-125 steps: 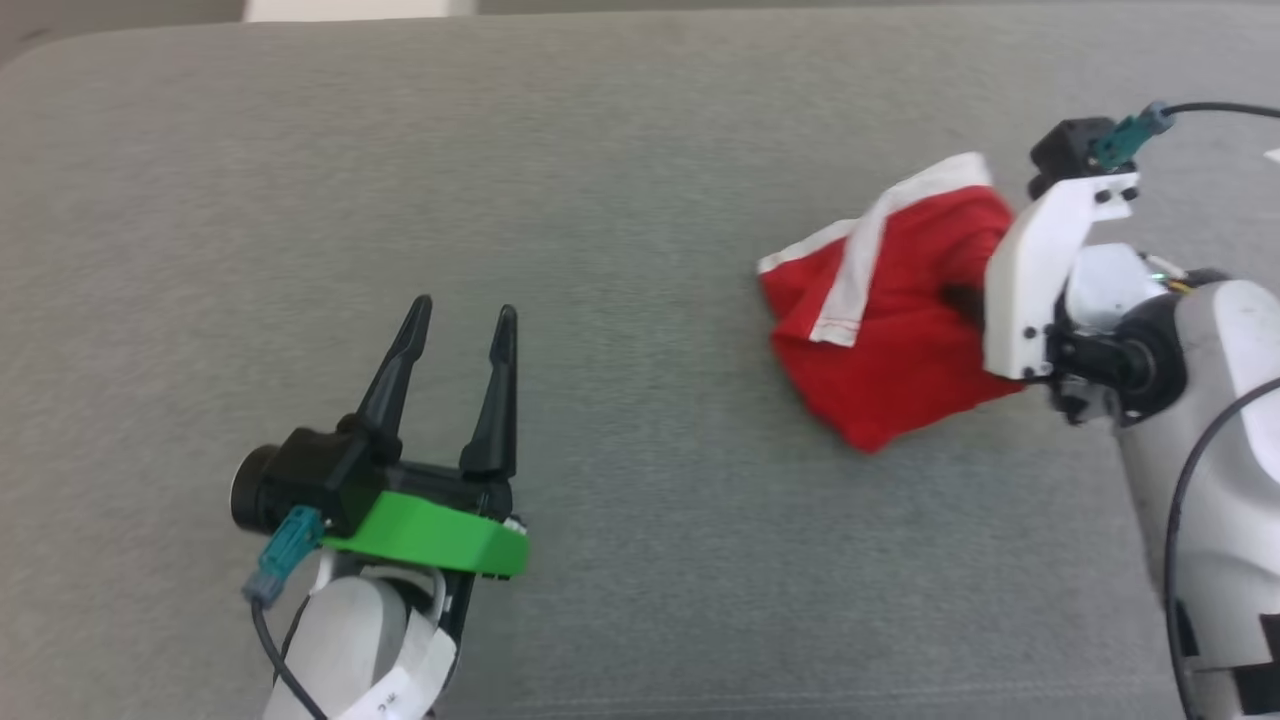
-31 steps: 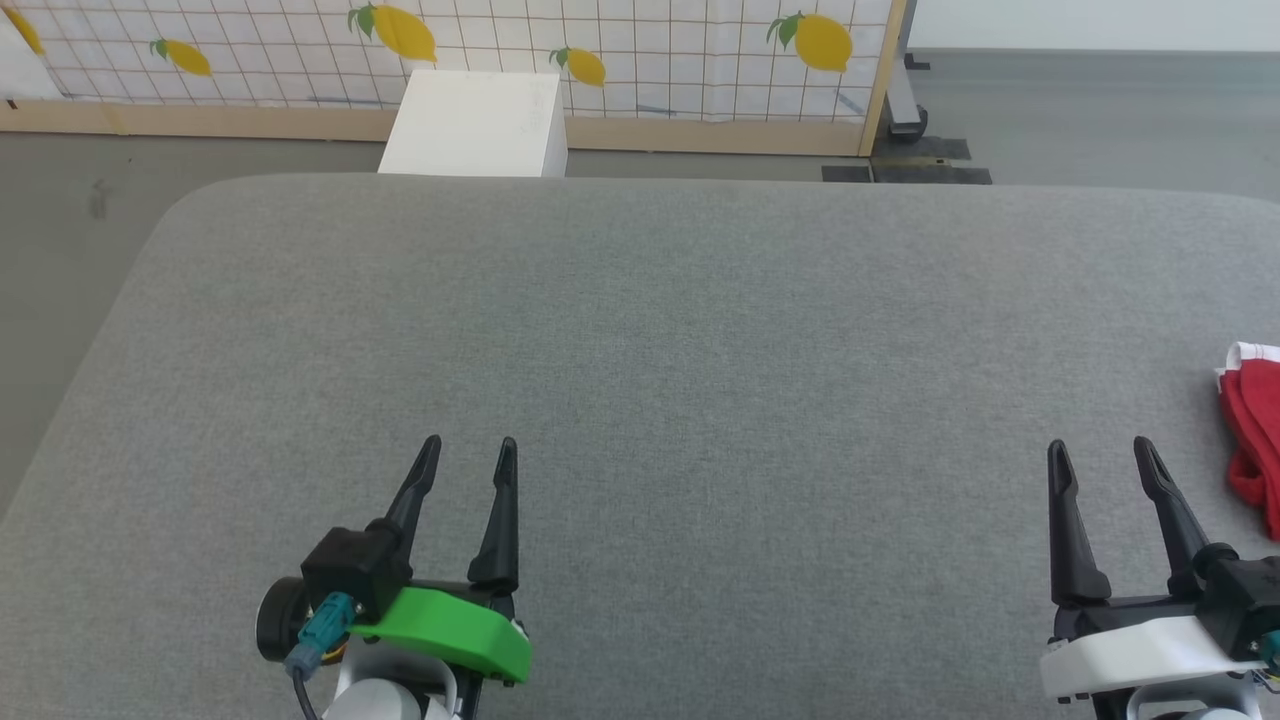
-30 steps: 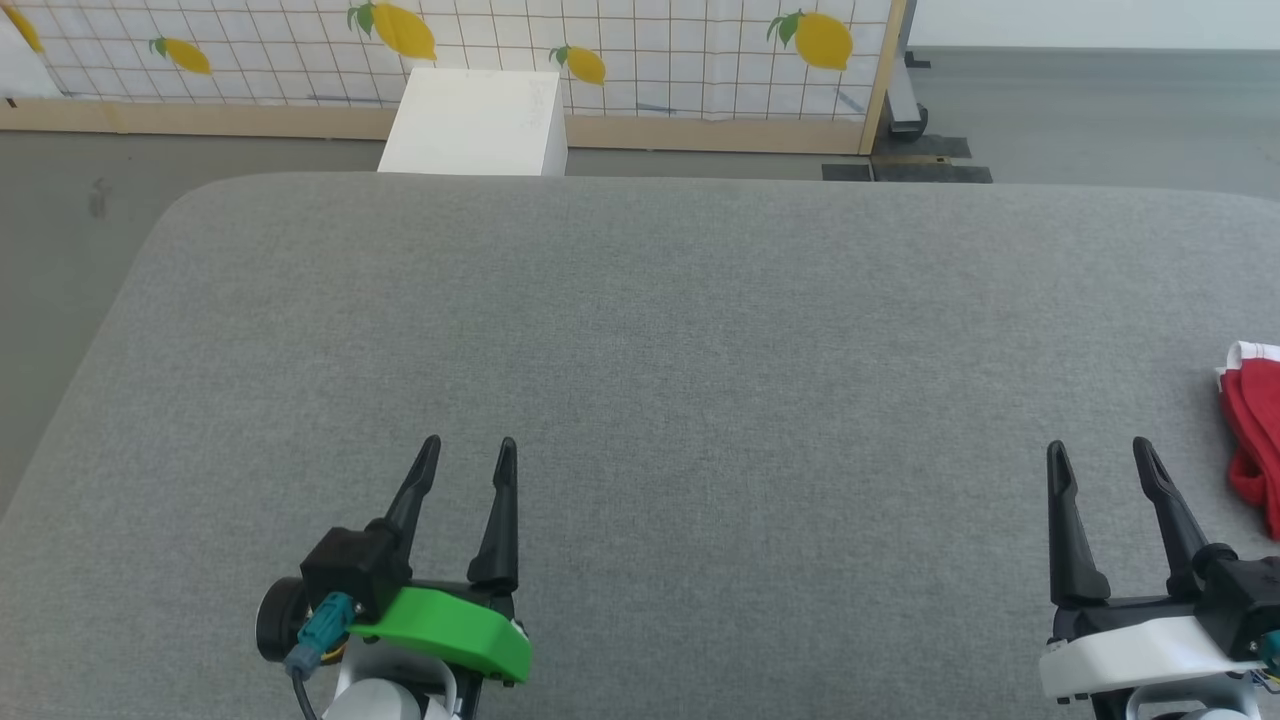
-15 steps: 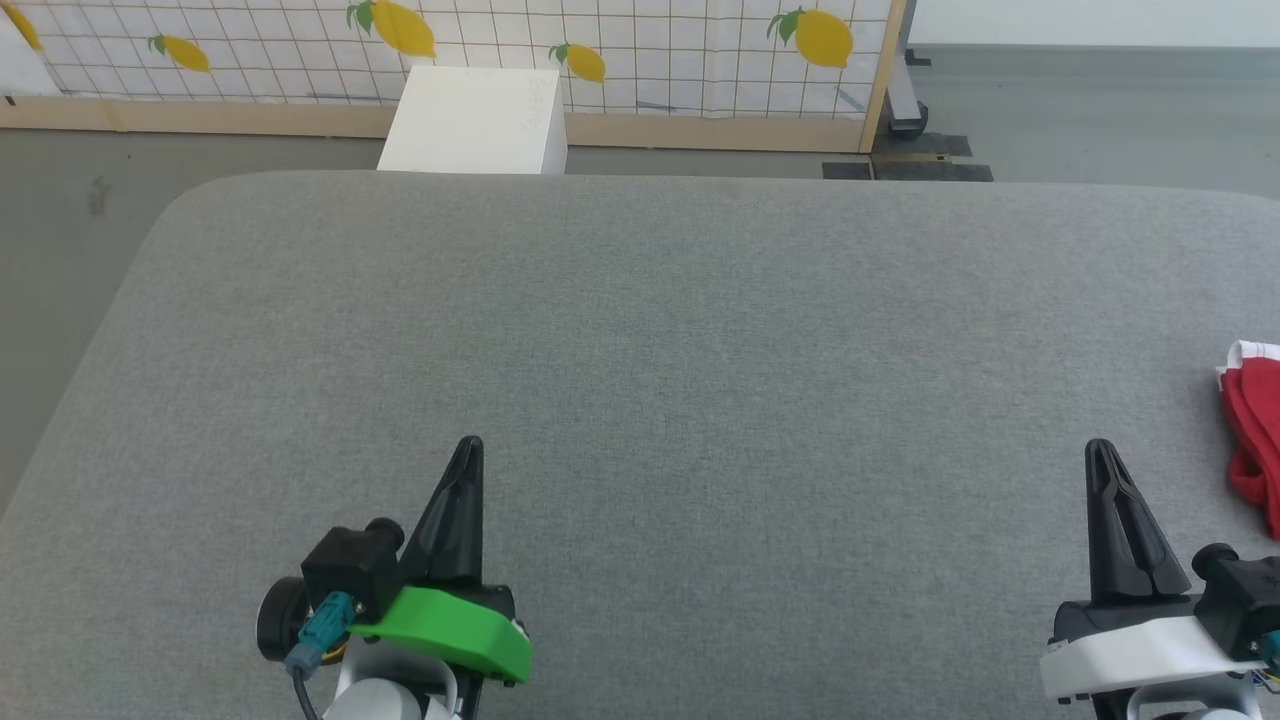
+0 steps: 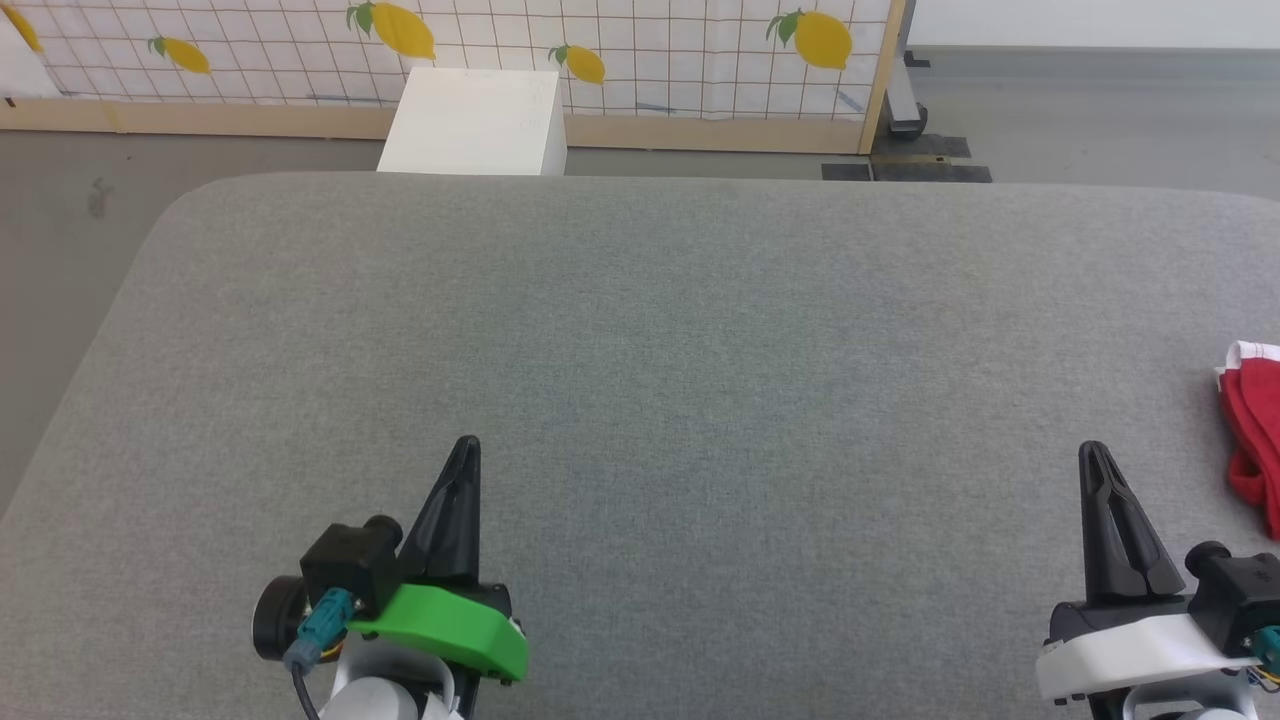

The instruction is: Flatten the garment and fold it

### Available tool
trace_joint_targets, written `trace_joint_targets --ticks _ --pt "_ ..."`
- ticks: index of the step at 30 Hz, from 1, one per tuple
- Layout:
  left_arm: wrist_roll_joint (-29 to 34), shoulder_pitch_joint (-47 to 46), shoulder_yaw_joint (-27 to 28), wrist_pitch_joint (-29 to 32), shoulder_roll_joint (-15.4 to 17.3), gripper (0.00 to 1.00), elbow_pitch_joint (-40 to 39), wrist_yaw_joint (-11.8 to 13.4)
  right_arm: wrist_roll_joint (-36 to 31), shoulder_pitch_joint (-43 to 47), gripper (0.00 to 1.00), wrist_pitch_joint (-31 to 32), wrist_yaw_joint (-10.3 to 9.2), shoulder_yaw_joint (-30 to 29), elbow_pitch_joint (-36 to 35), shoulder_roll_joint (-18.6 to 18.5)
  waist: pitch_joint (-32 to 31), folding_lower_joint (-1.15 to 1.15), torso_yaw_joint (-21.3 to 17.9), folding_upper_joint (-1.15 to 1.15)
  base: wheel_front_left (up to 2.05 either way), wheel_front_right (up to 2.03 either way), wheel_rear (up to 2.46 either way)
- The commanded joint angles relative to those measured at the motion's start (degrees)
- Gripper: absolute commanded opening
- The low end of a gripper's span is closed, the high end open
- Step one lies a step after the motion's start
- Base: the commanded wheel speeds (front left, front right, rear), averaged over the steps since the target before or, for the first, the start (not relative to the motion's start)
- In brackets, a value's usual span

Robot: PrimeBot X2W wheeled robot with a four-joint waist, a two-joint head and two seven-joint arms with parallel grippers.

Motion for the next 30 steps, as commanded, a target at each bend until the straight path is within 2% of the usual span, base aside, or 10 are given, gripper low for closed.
trace_joint_targets --ticks 1,30 --pt "0.58 0.28 0.42 0.22 -0.02 0.0 -0.32 0.26 -0.31 -0.3 0.0 0.25 -0.01 0.27 -0.05 0.01 -0.02 0.0 -0.01 0.0 0.0 0.0 0.0" --pt "3.75 1.04 2.68 3.57 -0.07 0.0 -1.92 0.99 -1.2 -1.12 0.0 3.58 -0.03 1.87 -0.18 0.05 -0.33 0.0 -0.26 0.0 0.0 0.0 0.0"
